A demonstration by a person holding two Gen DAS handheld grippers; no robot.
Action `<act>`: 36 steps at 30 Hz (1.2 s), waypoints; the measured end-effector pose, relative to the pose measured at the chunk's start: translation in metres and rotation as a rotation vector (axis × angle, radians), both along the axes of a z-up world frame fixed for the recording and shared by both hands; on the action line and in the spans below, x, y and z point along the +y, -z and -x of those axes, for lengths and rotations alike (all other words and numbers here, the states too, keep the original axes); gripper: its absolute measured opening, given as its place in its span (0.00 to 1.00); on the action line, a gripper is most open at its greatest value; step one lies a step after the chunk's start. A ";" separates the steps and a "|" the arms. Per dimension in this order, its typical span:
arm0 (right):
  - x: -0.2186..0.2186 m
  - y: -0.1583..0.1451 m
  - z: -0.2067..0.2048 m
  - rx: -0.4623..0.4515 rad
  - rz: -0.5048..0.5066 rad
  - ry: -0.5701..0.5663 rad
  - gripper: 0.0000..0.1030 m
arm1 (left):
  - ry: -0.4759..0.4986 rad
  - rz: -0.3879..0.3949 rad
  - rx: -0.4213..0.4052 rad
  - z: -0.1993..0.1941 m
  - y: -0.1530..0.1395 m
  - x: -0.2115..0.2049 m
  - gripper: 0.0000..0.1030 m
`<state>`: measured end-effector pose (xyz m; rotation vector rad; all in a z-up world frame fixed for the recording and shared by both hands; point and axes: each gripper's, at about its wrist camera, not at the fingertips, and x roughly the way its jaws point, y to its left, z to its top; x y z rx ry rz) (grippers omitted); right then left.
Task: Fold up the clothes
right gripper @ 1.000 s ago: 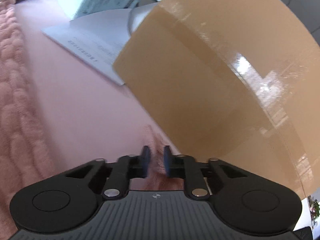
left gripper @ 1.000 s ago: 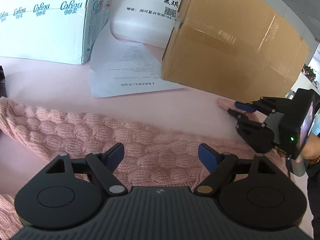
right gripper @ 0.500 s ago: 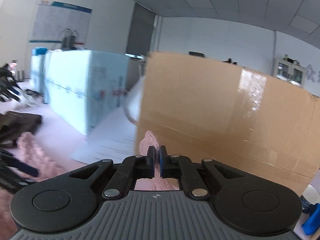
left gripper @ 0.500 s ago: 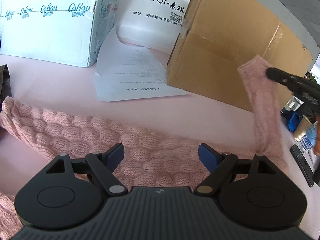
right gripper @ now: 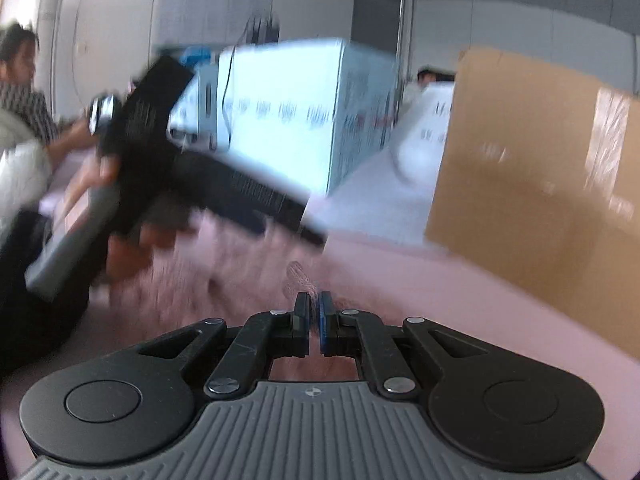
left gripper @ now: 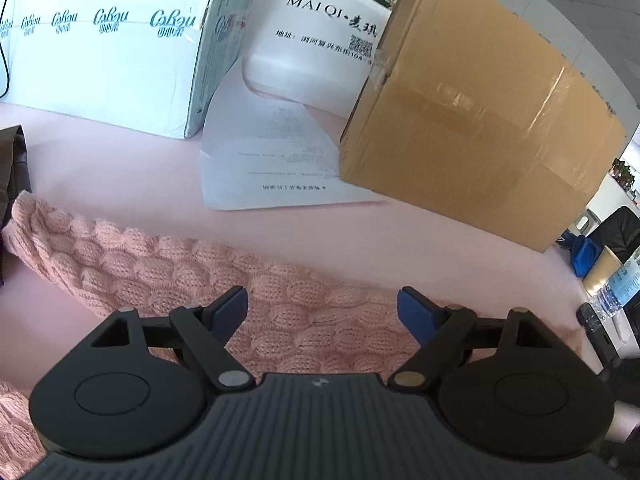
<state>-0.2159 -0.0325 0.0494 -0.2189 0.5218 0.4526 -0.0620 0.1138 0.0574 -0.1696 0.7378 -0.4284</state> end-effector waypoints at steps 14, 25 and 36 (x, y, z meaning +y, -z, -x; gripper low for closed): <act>-0.105 -0.017 0.034 -0.078 -0.411 0.356 0.42 | 0.066 0.038 -0.186 0.040 -0.009 -0.012 0.80; -0.163 0.041 -0.010 0.183 -0.674 0.620 0.40 | 0.329 -0.155 -0.138 0.069 0.023 -0.078 0.82; -0.160 0.042 -0.003 0.074 -0.526 0.727 0.40 | 0.305 -0.253 -0.073 0.059 0.037 -0.079 0.83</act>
